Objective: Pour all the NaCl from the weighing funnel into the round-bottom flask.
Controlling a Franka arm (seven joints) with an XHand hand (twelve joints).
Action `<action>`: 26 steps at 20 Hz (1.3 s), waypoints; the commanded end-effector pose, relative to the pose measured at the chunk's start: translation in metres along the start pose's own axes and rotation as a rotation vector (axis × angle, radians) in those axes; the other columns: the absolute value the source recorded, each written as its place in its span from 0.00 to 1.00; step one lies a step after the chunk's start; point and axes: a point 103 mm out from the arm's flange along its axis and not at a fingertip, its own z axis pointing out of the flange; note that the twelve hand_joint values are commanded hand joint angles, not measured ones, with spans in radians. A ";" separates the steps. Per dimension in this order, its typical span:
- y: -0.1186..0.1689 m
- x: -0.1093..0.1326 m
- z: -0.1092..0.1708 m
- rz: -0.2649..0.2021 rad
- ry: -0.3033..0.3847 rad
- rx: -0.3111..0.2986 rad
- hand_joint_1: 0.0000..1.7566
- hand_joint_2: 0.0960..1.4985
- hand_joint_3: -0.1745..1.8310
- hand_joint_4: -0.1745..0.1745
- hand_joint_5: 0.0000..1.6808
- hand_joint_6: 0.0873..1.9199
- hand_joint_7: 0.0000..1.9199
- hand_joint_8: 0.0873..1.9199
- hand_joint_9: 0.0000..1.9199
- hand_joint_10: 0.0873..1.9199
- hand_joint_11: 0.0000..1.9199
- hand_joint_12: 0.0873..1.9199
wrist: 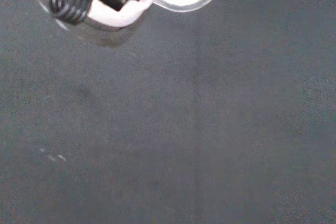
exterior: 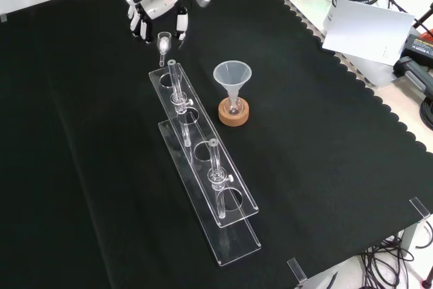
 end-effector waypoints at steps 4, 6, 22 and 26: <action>-0.046 0.006 -0.012 0.047 -0.045 0.028 0.64 0.42 0.38 1.00 0.77 0.29 0.35 0.31 0.51 0.17 0.40 0.57; -0.055 0.010 -0.016 0.055 -0.052 0.028 0.64 0.42 0.38 1.00 0.77 0.29 0.35 0.31 0.51 0.16 0.40 0.57; -0.131 0.059 -0.048 0.068 -0.095 0.009 0.64 0.42 0.38 1.00 0.76 0.29 0.35 0.31 0.52 0.16 0.41 0.56; -0.148 0.068 -0.052 0.061 -0.082 -0.007 0.64 0.42 0.38 1.00 0.76 0.29 0.35 0.31 0.52 0.16 0.41 0.56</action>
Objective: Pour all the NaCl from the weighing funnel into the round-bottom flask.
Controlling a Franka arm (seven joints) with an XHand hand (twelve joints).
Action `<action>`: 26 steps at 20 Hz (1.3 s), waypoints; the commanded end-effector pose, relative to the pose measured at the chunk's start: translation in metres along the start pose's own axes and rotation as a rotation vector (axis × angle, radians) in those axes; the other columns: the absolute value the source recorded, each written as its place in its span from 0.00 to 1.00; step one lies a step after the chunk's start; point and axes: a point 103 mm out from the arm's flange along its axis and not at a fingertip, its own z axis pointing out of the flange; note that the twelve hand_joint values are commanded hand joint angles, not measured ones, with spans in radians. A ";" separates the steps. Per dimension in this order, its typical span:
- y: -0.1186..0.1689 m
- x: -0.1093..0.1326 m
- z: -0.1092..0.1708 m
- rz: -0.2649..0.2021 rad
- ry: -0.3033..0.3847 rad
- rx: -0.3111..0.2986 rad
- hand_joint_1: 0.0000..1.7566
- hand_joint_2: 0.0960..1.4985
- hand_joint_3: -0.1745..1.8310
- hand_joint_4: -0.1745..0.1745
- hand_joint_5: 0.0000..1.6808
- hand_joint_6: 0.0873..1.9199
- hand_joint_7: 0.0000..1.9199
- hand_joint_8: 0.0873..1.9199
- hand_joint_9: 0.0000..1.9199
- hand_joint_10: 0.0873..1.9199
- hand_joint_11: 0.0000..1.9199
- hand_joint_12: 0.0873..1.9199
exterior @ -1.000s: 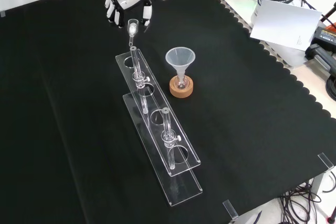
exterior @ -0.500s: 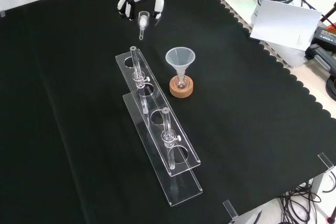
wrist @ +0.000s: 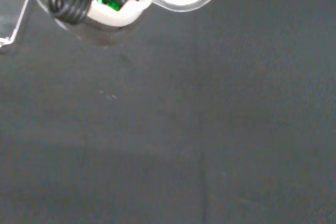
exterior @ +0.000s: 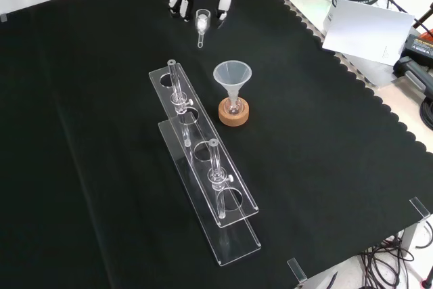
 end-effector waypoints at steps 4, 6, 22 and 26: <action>-0.041 0.026 -0.008 -0.019 0.011 -0.007 0.64 0.42 0.38 1.00 0.76 0.30 0.35 0.31 0.52 0.16 0.41 0.56; -0.044 0.031 -0.006 -0.026 0.009 0.004 0.64 0.43 0.38 1.00 0.76 0.30 0.35 0.31 0.52 0.16 0.41 0.56; -0.046 0.057 0.000 -0.050 -0.100 0.080 0.64 0.43 0.38 1.00 0.76 0.30 0.35 0.31 0.52 0.16 0.41 0.55; -0.043 0.059 0.001 -0.049 -0.141 0.091 0.64 0.43 0.38 1.00 0.76 0.30 0.35 0.31 0.52 0.15 0.41 0.55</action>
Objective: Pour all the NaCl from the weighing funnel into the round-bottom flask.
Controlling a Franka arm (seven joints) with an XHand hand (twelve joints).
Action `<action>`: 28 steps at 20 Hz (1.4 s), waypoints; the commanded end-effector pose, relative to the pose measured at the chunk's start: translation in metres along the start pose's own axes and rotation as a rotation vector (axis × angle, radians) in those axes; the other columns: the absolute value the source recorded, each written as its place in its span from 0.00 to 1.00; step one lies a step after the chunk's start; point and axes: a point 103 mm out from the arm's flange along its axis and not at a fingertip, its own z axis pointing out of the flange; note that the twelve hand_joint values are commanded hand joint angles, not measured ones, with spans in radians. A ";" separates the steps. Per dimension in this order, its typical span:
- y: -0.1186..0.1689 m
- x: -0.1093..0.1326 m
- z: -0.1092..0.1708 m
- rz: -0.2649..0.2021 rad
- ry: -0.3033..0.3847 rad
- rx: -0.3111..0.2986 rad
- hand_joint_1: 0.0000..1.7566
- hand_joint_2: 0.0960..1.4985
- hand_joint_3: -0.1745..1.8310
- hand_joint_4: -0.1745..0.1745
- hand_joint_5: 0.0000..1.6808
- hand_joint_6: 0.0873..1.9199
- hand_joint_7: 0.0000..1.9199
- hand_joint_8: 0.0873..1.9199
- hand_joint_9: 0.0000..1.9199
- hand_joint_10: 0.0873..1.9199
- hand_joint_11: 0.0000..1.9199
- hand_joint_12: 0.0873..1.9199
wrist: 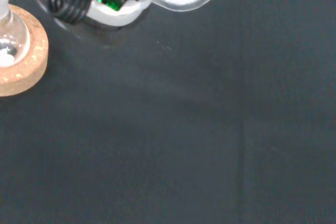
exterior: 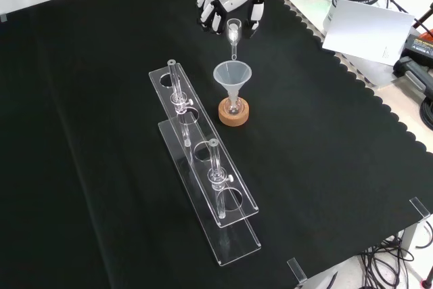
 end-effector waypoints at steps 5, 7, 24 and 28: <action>0.005 0.008 -0.004 0.004 -0.106 0.018 0.64 0.43 0.38 1.00 0.76 0.30 0.35 0.31 0.52 0.15 0.41 0.55; 0.007 0.008 -0.006 -0.005 -0.113 0.015 0.64 0.43 0.38 1.00 0.76 0.30 0.35 0.31 0.51 0.15 0.41 0.55; 0.011 0.018 -0.018 0.010 -0.212 0.041 0.64 0.43 0.38 1.00 0.75 0.31 0.35 0.31 0.51 0.15 0.40 0.55; 0.011 0.019 -0.019 0.010 -0.213 0.044 0.64 0.43 0.38 1.00 0.75 0.31 0.35 0.31 0.51 0.15 0.40 0.55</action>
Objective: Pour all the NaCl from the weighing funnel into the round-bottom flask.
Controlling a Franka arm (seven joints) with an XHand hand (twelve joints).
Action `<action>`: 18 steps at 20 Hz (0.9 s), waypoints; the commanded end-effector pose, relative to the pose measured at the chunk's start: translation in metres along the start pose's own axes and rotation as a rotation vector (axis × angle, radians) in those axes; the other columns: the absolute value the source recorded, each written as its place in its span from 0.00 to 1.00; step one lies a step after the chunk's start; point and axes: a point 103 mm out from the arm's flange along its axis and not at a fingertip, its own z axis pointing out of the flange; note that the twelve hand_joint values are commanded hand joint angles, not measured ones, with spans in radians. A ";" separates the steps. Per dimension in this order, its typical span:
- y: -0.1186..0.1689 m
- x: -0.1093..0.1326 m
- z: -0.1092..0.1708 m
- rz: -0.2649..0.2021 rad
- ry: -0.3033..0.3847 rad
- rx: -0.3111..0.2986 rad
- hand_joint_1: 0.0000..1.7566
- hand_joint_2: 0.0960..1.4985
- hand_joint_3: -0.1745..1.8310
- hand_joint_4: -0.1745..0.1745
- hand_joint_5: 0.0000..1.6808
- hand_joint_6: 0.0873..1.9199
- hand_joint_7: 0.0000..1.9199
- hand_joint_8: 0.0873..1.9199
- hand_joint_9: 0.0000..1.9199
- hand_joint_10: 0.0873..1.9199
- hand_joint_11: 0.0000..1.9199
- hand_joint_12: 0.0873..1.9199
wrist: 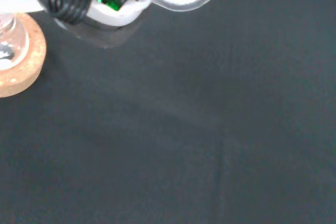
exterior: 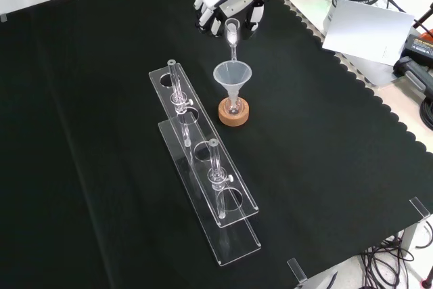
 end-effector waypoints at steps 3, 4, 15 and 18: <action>0.006 0.010 0.008 0.021 -0.094 0.043 0.64 0.43 0.38 1.00 0.75 0.31 0.34 0.31 0.51 0.15 0.40 0.55; 0.006 0.010 0.008 0.020 -0.092 0.041 0.64 0.43 0.38 1.00 0.75 0.31 0.34 0.31 0.51 0.15 0.40 0.55; 0.006 0.009 0.008 0.015 -0.083 0.042 0.64 0.43 0.38 1.00 0.75 0.31 0.34 0.31 0.51 0.15 0.40 0.56; 0.006 0.009 0.008 0.015 -0.079 0.040 0.64 0.43 0.38 1.00 0.75 0.31 0.34 0.31 0.51 0.15 0.40 0.56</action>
